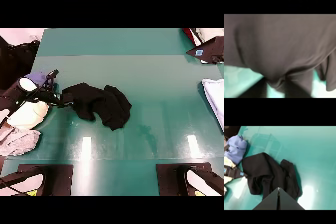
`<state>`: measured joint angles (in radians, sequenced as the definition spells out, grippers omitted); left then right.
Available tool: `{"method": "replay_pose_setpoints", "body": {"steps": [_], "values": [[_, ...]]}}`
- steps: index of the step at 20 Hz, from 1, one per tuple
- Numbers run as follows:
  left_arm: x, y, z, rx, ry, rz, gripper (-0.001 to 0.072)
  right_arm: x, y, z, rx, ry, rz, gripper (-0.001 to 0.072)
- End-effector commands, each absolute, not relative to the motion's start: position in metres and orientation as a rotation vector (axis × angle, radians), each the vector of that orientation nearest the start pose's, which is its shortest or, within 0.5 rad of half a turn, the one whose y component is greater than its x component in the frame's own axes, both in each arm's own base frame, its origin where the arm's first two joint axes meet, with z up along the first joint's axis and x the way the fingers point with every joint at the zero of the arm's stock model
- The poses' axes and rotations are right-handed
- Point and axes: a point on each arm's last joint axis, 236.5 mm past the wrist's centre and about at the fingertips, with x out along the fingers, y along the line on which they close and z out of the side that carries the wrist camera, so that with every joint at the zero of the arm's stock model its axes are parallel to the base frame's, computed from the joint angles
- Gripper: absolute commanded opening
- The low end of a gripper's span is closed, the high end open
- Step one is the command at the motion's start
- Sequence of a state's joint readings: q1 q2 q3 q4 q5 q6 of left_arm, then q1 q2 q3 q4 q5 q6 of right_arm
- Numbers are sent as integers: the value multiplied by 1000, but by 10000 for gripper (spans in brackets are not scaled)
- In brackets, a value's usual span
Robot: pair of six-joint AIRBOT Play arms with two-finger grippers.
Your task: Fold the shirts.
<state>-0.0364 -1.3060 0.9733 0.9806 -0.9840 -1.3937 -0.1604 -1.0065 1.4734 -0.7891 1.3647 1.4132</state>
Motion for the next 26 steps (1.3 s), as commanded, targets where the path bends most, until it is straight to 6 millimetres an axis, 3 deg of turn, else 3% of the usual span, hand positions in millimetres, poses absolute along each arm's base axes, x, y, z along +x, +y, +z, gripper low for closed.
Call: {"method": "replay_pose_setpoints", "body": {"steps": [1, 5, 6, 7, 8, 9, 13, 16, 19, 24, 25, 26], "values": [[388, -128, -11, -448, 1198, -360, 25, 348, 108, 245, 456, 783, 525, 20], [397, -132, 49, -328, 1125, -464, 25, 341, 135, 175, 502, 958, 561, 22], [398, -131, 62, -298, 1113, -475, 25, 338, 148, 153, 492, 1010, 589, 63], [398, -130, 75, -272, 1102, -483, 25, 334, 162, 128, 475, 1071, 622, 327], [398, -128, 82, -250, 1097, -486, 26, 331, 176, 103, 479, 1134, 638, 527], [396, -128, 87, -240, 1100, -494, 25, 327, 188, 79, 482, 1195, 645, 538], [387, -128, 87, -222, 1138, -507, 25, 325, 231, -6, 467, 1318, 617, 531], [381, -127, 84, -216, 1163, -514, 25, 319, 251, -42, 452, 1392, 613, 516], [381, -127, 84, -216, 1163, -514, 25, 314, 255, -65, 454, 1449, 596, 509], [381, -127, 84, -216, 1163, -514, 25, 324, 259, -76, 480, 1429, 565, 453], [381, -127, 84, -216, 1163, -514, 26, 324, 262, -78, 475, 1426, 566, 416], [382, -127, 85, -216, 1162, -514, 25, 325, 263, -78, 458, 1412, 575, 150]]}}
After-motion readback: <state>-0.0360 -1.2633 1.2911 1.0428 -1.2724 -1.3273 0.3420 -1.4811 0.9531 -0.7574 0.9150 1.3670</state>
